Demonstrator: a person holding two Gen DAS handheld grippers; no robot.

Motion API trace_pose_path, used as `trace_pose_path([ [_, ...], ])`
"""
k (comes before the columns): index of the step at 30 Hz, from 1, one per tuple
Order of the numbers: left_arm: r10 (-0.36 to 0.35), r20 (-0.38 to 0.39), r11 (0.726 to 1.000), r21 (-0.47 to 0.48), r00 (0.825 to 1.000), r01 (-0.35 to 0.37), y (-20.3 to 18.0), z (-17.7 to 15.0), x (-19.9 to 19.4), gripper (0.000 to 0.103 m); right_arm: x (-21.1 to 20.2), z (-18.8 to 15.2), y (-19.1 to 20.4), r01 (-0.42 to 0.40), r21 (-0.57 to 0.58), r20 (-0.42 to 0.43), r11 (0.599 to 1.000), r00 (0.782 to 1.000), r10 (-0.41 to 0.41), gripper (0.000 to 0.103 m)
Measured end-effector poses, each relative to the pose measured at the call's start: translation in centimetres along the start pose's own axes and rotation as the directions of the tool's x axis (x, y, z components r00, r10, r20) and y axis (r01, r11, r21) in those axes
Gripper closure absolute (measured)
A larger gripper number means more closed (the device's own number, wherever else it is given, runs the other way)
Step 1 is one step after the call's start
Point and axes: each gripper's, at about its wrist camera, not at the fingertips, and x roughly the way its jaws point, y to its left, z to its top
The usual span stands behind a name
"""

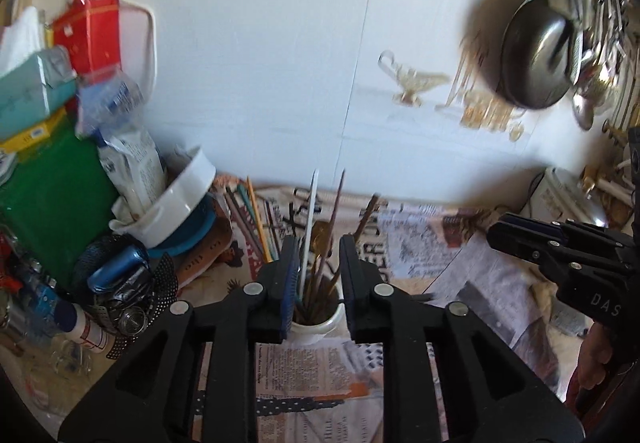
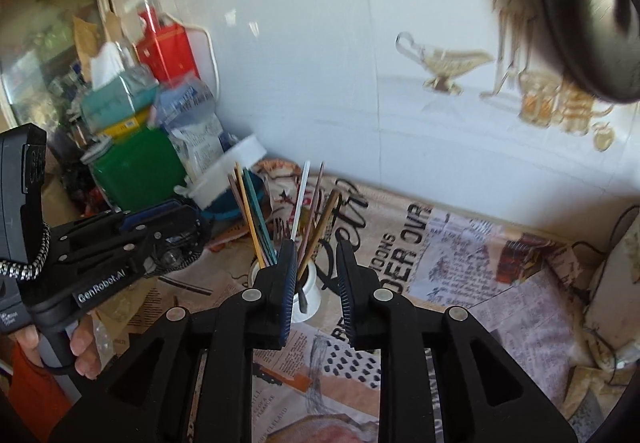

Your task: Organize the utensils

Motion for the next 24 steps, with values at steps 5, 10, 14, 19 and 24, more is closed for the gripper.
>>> trace_pose_path([
  [5,0.022,0.143,1.000,0.008,0.989,-0.024,-3.3,0.6,-6.3,0.074,-6.6,0.2,-1.0,-0.022,-0.059,0.118,0.998,0.993,0.029,0.085],
  [10,0.019,0.234,0.999,0.024,0.972,-0.025,-5.5,0.4,-11.2,0.068,-11.4,-0.4,-1.2,-0.033,-0.091,0.222,0.995,0.974,0.053,0.084],
  [14,-0.002,0.294,0.998,0.059,0.956,-0.016,-6.5,-0.3,-14.9,0.055,-14.1,-1.5,-0.7,-0.038,-0.078,0.287,0.996,0.956,0.059,0.070],
  [19,-0.026,0.342,0.996,0.088,0.939,-0.004,-6.5,-1.6,-18.1,0.030,-16.3,-2.9,0.2,-0.013,-0.062,0.340,0.998,0.940,0.033,0.046],
  [24,-0.037,0.371,0.995,0.103,0.928,-0.001,-5.8,-2.7,-20.5,0.010,-18.6,-4.4,1.9,0.016,-0.048,0.395,0.999,0.918,0.004,0.022],
])
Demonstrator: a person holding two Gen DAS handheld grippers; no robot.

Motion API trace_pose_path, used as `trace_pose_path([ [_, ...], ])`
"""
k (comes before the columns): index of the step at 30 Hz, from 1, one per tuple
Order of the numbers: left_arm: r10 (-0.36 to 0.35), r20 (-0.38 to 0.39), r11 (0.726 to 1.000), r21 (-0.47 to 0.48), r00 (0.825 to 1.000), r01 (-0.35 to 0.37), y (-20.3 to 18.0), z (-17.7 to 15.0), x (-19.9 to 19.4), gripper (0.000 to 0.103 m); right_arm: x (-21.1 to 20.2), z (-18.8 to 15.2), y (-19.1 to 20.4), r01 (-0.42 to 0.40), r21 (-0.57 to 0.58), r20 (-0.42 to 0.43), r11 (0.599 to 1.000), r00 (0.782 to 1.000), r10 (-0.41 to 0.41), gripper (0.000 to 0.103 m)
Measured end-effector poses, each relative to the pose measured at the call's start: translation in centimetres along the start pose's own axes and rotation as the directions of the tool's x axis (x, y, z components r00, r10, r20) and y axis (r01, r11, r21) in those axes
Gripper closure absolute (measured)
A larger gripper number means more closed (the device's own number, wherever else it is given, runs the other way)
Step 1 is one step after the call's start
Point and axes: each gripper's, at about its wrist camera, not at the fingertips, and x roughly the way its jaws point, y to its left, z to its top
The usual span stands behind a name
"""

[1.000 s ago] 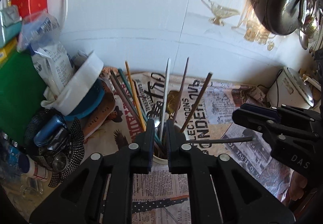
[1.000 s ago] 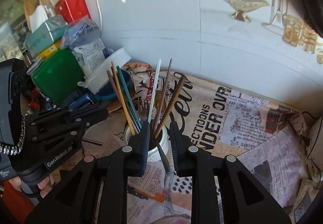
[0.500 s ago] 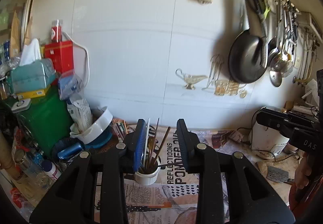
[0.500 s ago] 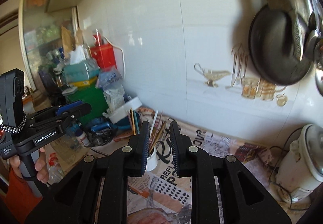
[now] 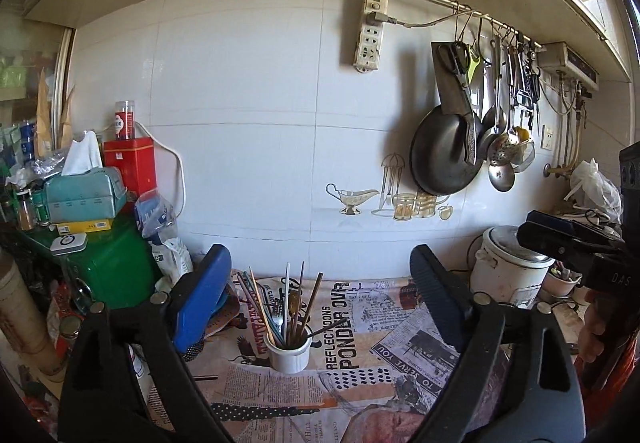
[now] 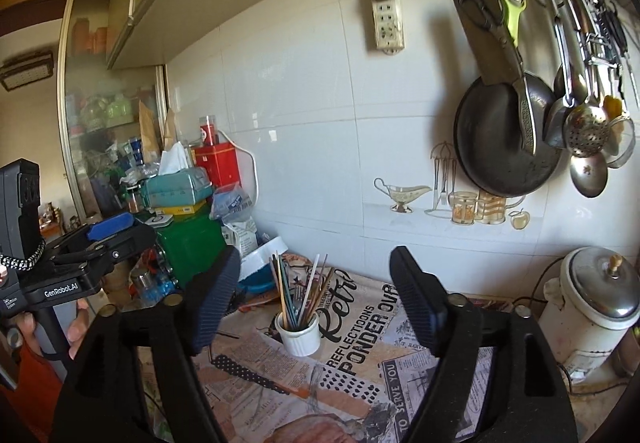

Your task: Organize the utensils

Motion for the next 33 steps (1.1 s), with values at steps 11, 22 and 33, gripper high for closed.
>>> trace_pose_path([
  [11,-0.026,0.046,0.999,0.021,0.999,0.025,1.2,-0.5,-4.1,0.001,-2.7,-1.3,3.1,0.077,0.004,0.040,0.997,0.996,-0.077,0.002],
  [22,-0.027,0.030,1.000,-0.004,0.999,0.027,2.3,-1.1,-4.6,0.001,-3.2,-1.5,4.2,0.081,0.003,0.034,0.997,0.996,-0.081,0.002],
  [33,-0.017,0.025,1.000,-0.007,1.000,0.017,2.4,-1.3,-4.7,0.001,-2.7,-1.5,4.5,0.066,-0.004,0.021,0.998,0.998,-0.066,0.002],
])
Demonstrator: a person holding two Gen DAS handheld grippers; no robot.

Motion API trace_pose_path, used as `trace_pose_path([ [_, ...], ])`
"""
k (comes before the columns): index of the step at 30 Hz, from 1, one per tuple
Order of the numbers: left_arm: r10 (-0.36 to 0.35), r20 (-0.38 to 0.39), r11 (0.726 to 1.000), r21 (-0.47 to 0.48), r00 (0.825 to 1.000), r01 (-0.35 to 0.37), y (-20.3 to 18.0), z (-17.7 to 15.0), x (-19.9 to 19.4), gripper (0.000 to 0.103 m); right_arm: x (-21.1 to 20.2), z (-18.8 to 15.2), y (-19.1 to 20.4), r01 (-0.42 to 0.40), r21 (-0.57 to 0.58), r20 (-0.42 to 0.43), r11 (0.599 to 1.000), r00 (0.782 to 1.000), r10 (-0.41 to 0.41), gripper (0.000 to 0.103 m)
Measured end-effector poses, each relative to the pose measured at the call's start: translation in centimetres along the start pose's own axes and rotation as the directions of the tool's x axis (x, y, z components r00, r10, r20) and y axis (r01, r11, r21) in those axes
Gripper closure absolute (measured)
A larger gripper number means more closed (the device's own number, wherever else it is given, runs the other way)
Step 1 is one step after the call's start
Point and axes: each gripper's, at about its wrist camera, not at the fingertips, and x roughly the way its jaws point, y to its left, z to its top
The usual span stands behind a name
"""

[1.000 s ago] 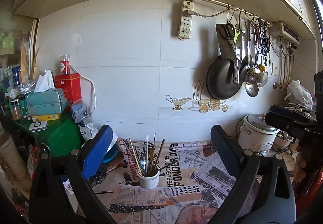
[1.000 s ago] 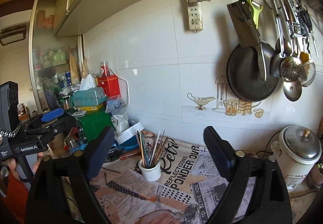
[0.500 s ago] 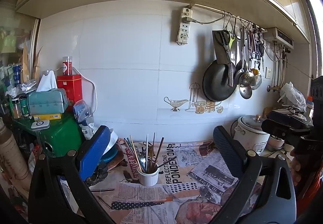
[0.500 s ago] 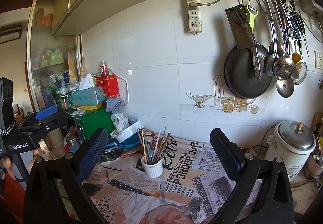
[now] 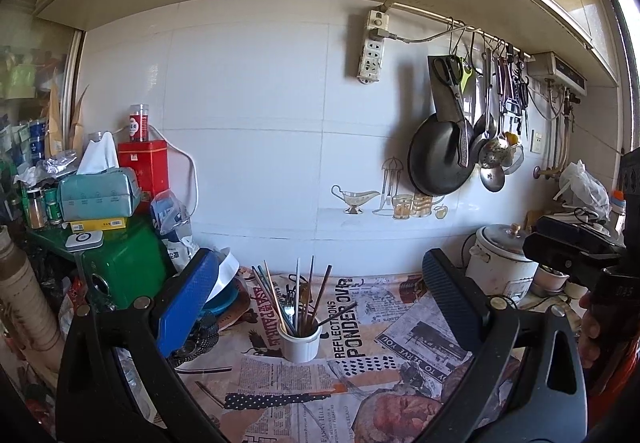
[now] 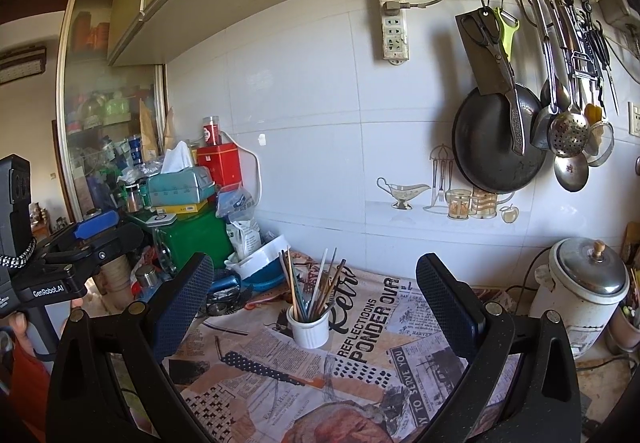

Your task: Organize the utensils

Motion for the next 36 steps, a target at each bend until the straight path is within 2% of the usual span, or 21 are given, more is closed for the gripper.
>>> trace_pose_path([
  [12,-0.001,0.008,1.000,-0.002,1.000,0.001,0.1,0.1,0.2,0.001,0.0,0.2,0.8,-0.007,-0.004,0.002,1.000,1.000,0.007,0.002],
  [36,-0.066,0.000,0.998,0.011,0.998,0.066,0.4,0.3,0.5,0.001,0.2,-0.1,1.5,0.021,0.021,0.018,1.000,1.000,-0.021,0.002],
])
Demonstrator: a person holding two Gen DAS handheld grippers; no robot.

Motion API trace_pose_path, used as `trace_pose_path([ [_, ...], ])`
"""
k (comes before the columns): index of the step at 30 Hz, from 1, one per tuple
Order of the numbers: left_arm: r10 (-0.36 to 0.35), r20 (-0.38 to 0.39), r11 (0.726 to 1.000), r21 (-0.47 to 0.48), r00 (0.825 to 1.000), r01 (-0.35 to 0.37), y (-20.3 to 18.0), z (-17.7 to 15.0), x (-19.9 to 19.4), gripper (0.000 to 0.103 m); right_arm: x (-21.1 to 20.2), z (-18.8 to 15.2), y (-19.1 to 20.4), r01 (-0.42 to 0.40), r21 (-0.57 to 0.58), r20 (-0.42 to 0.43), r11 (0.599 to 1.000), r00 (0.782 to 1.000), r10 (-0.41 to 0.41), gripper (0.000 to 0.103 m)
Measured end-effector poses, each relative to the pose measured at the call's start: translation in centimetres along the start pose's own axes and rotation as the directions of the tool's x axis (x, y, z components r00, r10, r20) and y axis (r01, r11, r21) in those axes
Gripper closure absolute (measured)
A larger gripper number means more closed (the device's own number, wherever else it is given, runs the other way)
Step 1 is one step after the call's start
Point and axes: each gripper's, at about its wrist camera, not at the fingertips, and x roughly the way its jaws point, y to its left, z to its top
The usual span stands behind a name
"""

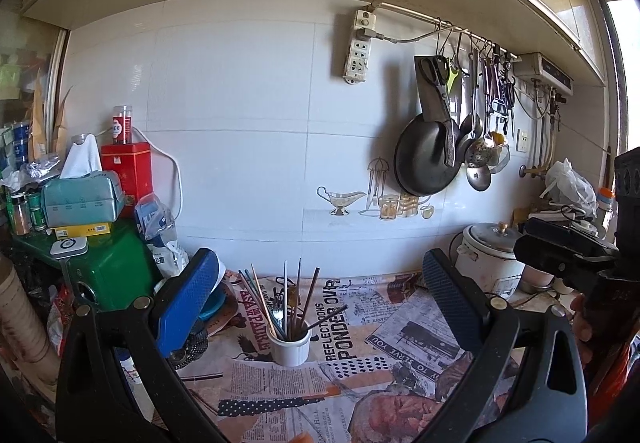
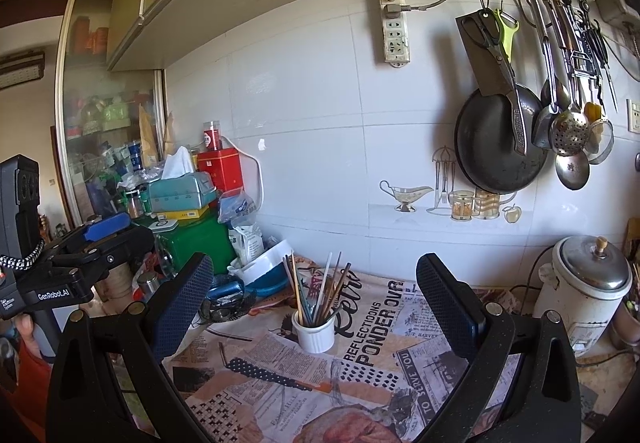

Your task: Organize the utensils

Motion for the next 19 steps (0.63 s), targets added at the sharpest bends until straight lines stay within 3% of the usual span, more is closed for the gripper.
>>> trace_pose_path([
  [19,-0.029,0.002,0.999,0.015,1.000,0.029,0.3,-0.1,1.5,0.001,0.1,0.1,-0.5,0.039,0.022,0.022,0.999,0.999,-0.040,0.002],
])
